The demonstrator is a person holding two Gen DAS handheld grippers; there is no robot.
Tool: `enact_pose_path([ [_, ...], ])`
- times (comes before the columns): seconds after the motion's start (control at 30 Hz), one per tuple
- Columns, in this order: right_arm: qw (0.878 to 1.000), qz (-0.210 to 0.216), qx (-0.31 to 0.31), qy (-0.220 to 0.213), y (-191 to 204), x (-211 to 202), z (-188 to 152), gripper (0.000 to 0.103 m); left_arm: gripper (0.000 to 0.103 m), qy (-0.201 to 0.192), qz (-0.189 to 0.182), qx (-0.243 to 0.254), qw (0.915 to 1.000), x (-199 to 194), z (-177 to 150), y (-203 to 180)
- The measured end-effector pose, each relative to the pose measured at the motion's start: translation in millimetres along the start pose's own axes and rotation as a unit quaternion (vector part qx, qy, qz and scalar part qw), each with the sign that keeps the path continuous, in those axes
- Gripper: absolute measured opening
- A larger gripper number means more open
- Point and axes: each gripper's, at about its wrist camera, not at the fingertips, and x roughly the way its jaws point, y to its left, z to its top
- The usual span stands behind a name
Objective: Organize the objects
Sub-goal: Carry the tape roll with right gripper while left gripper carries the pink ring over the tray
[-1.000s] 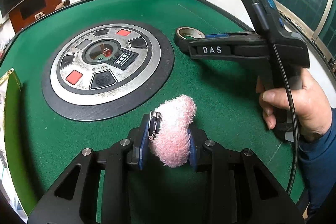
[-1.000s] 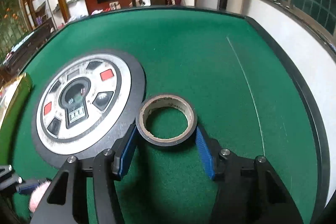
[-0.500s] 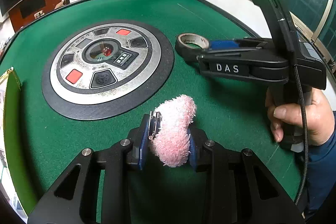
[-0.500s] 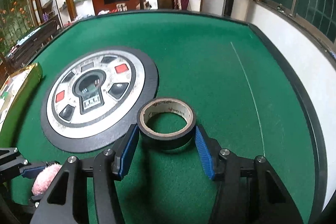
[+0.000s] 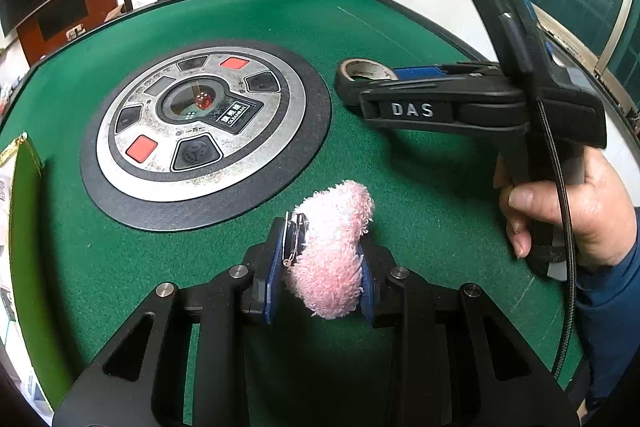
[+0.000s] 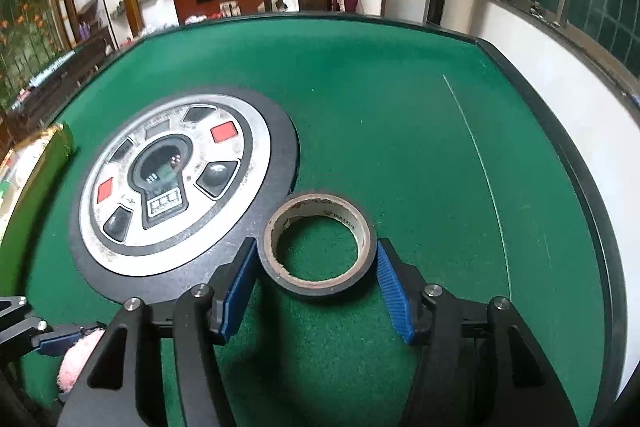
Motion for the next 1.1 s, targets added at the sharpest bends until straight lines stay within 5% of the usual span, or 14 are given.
enact_pose_path([
  [1.1,0.993,0.064,0.051,-0.088,6,-73,-3,0.058,0.029,-0.045,-0.016,-0.028,0.9985,-46,1,9],
])
